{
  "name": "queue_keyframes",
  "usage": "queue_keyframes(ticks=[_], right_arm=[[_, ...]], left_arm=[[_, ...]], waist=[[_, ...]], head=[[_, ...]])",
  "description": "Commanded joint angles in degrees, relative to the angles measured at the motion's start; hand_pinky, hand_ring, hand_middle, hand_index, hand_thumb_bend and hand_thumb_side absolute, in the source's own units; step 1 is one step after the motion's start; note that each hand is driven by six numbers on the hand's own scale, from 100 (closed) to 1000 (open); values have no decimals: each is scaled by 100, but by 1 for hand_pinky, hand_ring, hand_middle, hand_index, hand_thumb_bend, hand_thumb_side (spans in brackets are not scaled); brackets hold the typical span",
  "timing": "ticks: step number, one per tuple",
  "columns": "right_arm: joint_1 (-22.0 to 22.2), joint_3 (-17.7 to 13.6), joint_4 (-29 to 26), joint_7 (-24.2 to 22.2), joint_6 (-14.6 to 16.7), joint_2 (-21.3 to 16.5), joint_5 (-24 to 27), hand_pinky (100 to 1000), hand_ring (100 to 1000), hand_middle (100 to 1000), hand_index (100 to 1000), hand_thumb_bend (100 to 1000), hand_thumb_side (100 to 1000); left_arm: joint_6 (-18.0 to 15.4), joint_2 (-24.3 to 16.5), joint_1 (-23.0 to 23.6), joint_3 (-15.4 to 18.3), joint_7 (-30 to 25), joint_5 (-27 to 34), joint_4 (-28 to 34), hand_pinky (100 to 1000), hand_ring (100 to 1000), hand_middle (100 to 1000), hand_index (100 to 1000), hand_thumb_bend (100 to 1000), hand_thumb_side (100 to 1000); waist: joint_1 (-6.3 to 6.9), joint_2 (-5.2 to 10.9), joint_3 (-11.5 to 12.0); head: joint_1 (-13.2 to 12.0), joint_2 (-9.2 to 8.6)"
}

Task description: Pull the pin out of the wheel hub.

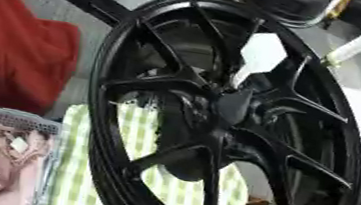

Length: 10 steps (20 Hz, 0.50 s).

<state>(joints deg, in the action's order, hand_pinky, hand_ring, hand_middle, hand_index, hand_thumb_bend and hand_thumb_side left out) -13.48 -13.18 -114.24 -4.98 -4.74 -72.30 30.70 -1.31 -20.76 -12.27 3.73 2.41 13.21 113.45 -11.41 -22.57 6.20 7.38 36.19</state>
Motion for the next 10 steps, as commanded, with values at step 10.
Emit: queue_keyframes(ticks=[10], right_arm=[[1189, -1742, -35, 1028, -625, 300, -65, 221, 431, 100, 272, 317, 100]], left_arm=[[-69, -99, 130, 218, 222, -106, 114, 1000, 666, 638, 852, 100, 701]], waist=[[251, 177, -507]], head=[[-464, 79]])
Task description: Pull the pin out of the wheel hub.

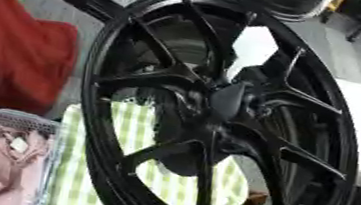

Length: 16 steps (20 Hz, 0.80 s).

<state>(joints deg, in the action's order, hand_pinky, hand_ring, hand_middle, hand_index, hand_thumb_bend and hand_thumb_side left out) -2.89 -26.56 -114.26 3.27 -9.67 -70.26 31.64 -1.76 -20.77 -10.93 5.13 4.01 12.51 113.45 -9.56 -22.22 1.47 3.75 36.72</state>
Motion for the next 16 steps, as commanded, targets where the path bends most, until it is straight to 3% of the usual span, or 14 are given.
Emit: queue_keyframes(ticks=[1, 5, 7, 9, 13, 14, 15, 16], right_arm=[[269, -544, -33, 288, -162, 231, -244, 225, 436, 100, 279, 314, 100], [831, -1004, -33, 634, -178, 789, -589, 244, 465, 100, 315, 294, 100], [1122, -1089, -33, 813, -139, 1080, -768, 255, 479, 103, 342, 294, 100], [1403, -1070, -33, 986, -29, 1361, -940, 277, 506, 163, 397, 306, 100], [1929, -1006, -33, 1310, 246, 1887, -1264, 385, 611, 404, 588, 354, 100], [2063, -969, -33, 1392, 322, 2021, -1347, 483, 718, 573, 711, 415, 100], [2207, -928, -33, 1481, 407, 2165, -1435, 530, 769, 681, 770, 454, 100], [2350, -903, -33, 1569, 494, 2307, -1523, 552, 799, 731, 788, 459, 103]], left_arm=[[-38, -94, -5, 88, 78, -41, 114, 1000, 666, 638, 852, 100, 699], [-95, -60, -17, 135, 145, -30, 114, 1000, 666, 638, 852, 100, 696], [-112, -34, -24, 148, 167, -24, 114, 1000, 666, 638, 852, 100, 695], [-124, -3, -35, 153, 179, -10, 114, 1000, 665, 638, 852, 100, 694], [-129, 71, -43, 144, 171, 20, 114, 1000, 665, 638, 852, 100, 694], [-129, 86, -45, 139, 166, 25, 114, 1000, 664, 638, 852, 100, 693], [-132, 98, -48, 131, 158, 32, 114, 1000, 664, 638, 852, 100, 692], [-139, 108, -55, 121, 147, 40, 114, 1000, 664, 638, 852, 100, 691]], waist=[[91, 134, -62], [231, 107, -184], [296, 103, -225], [362, 101, -245], [482, 98, -238], [509, 98, -222], [534, 100, -199], [562, 107, -172]], head=[[-125, 27], [-247, 11], [-285, 0], [-319, -22], [-315, -28], [-311, -23], [-298, -17], [-276, -9]])
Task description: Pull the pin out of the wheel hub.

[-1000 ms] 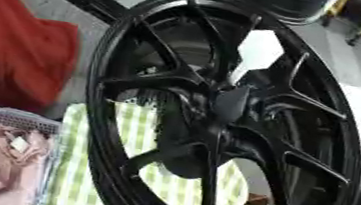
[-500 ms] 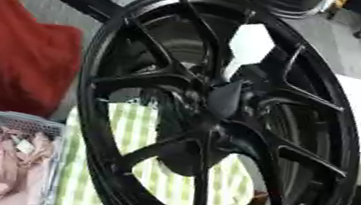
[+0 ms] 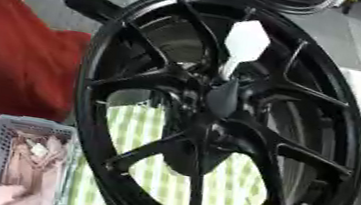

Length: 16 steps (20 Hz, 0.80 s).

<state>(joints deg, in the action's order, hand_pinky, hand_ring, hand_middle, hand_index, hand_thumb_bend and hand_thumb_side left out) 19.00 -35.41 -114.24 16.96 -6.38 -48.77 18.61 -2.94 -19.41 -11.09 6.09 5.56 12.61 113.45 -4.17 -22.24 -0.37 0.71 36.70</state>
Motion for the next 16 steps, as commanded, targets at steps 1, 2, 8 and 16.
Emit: queue_keyframes(ticks=[1, 2, 8, 16], right_arm=[[310, -12, -35, 291, 256, 308, -312, 557, 810, 748, 796, 457, 100], [450, -21, -35, 375, 342, 448, -398, 565, 835, 791, 815, 413, 100], [864, 60, -35, 920, 888, 1076, -945, 550, 834, 793, 809, 398, 106], [755, 450, -35, 1624, 1561, 1241, -1635, 489, 744, 611, 724, 520, 165]], left_arm=[[-27, -19, -44, 13, -21, 41, 114, 1000, 664, 638, 852, 100, 691], [-30, -12, -49, 1, -33, 53, 114, 1000, 664, 638, 852, 100, 690], [-44, 11, -73, -47, -104, 117, 114, 1000, 663, 638, 853, 100, 687], [-57, 22, -97, -58, -132, 161, 114, 1000, 661, 637, 852, 100, 684]], waist=[[47, 118, 44], [68, 126, 74], [152, 151, 190], [173, 189, 258]], head=[[51, 0], [70, 6], [181, 11], [204, -7]])
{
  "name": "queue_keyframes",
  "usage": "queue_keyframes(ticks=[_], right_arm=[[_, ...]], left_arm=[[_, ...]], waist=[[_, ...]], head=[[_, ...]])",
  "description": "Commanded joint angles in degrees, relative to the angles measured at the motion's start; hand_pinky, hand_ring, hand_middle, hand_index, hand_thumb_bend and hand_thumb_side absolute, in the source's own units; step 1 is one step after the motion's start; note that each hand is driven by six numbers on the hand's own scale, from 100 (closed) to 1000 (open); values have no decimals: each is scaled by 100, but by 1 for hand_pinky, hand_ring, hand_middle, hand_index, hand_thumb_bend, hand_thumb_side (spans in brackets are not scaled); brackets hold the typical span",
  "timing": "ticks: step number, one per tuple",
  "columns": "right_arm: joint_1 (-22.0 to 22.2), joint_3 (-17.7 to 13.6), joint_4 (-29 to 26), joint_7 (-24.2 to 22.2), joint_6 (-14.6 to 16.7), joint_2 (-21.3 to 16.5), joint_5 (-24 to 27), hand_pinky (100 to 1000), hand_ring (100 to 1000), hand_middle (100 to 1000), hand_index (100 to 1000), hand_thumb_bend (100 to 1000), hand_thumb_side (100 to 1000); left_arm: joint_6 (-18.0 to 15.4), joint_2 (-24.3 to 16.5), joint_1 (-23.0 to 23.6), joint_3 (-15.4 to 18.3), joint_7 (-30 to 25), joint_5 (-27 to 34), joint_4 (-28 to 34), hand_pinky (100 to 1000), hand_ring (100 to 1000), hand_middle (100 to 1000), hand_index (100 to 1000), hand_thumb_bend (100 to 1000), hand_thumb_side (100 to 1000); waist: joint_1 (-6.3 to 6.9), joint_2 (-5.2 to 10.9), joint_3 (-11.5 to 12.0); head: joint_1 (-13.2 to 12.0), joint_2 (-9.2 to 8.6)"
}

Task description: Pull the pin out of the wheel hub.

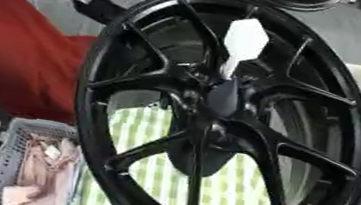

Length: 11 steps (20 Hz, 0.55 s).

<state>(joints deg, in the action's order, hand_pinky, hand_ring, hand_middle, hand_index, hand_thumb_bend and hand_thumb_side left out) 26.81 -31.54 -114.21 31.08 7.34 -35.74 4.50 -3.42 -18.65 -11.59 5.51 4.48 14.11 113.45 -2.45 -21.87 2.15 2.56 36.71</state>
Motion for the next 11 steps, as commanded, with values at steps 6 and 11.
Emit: queue_keyframes(ticks=[6, 11], right_arm=[[-226, 533, -38, 764, 741, -176, -352, 451, 663, 529, 673, 404, 180], [-460, 1033, -38, 1110, 1164, -218, -623, 437, 638, 511, 652, 355, 180]], left_arm=[[3, -52, -82, -20, -47, 47, 114, 1000, 662, 638, 851, 100, 683], [9, -52, -121, -39, -70, 83, 114, 1000, 663, 638, 850, 100, 682]], waist=[[-26, 180, 69], [-35, 198, 128]], head=[[27, -35], [36, -54]])
